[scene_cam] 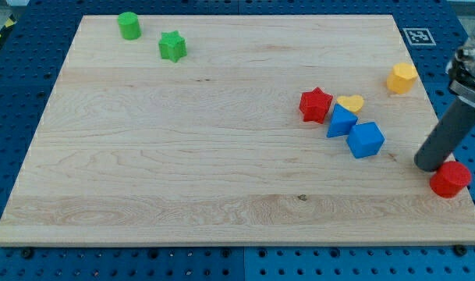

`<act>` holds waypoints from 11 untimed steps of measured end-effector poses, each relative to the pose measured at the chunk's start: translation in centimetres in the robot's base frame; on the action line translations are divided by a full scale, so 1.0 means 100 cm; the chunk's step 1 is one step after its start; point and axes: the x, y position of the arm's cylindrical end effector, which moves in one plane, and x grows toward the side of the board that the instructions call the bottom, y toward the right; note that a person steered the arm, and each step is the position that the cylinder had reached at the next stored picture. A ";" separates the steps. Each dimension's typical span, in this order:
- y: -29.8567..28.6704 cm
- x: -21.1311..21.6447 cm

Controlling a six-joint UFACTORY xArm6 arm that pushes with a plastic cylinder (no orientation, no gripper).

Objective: Place the red circle to the bottom of the yellow hexagon

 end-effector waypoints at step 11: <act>0.028 0.002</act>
